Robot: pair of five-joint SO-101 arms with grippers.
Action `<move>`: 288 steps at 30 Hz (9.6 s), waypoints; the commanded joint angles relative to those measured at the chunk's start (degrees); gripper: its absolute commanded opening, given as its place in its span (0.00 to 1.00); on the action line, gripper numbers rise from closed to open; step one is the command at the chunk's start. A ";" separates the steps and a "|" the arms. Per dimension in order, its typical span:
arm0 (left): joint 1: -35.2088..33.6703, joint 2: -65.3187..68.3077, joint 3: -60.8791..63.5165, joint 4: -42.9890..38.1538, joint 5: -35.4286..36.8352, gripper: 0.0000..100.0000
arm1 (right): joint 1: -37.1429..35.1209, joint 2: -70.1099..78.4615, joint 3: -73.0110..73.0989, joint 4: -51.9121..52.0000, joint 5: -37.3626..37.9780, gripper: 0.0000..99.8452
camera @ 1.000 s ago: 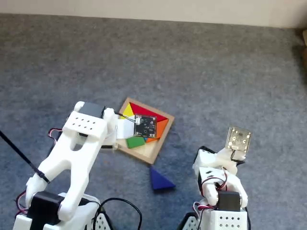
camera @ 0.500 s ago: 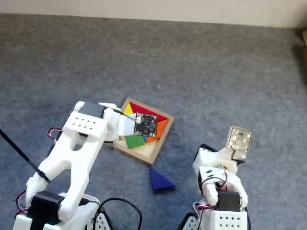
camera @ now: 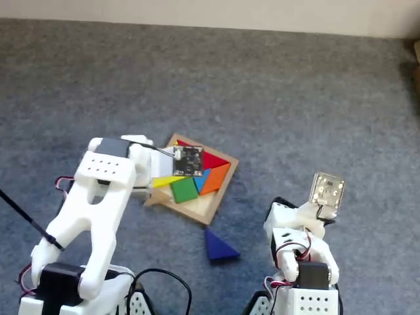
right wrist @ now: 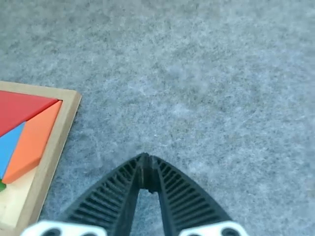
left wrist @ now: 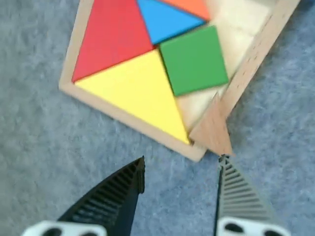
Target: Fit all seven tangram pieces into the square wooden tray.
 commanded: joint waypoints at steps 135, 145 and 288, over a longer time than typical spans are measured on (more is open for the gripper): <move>27.56 -29.41 11.30 9.05 63.12 0.32 | 0.75 -1.01 6.90 -1.63 0.70 0.01; 40.75 -29.23 11.74 9.05 67.52 0.32 | 0.75 -1.01 6.90 -1.63 0.70 0.01; 46.55 20.26 -7.08 1.41 48.35 0.25 | 23.16 -0.92 7.16 -11.65 7.65 0.01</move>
